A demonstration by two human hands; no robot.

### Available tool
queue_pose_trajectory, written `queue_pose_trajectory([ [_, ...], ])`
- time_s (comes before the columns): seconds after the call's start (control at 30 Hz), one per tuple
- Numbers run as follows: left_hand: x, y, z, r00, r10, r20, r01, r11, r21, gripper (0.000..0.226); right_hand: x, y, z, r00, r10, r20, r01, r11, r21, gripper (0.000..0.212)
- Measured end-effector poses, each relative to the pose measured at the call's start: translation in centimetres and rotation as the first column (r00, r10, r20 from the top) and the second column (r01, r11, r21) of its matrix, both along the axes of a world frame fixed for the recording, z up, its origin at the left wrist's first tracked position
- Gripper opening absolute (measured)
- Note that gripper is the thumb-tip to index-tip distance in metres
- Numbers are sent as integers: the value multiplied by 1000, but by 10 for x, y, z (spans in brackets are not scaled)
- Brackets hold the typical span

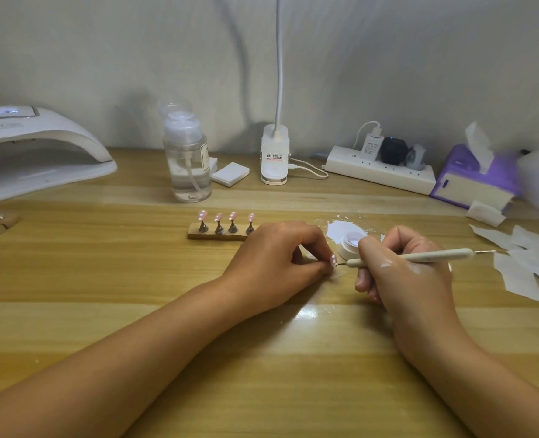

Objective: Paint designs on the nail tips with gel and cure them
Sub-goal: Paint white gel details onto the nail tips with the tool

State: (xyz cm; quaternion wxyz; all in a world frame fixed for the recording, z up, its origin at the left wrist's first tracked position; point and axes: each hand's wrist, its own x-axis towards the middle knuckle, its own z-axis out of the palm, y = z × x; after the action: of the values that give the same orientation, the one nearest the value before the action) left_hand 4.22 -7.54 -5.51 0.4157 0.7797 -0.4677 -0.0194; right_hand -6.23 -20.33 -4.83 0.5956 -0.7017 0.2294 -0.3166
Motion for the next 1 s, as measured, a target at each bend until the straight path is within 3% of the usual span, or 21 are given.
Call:
queue_pose_trajectory([
  [0.57, 1, -1, -1, 1000, 0, 12, 0, 1000, -2, 9, 1, 0, -3, 1000, -16, -19, 15, 1000, -18, 39],
  [0.73, 2, -1, -1, 1000, -1, 13, 1, 1000, -5, 8, 1, 0, 1, 999, -27, 22, 26, 997, 77, 23],
  [1.0, 2, 0, -2, 1000, -4, 20, 4, 1000, -11, 10, 0, 0, 0, 998, 25, 52, -28, 997, 67, 41],
])
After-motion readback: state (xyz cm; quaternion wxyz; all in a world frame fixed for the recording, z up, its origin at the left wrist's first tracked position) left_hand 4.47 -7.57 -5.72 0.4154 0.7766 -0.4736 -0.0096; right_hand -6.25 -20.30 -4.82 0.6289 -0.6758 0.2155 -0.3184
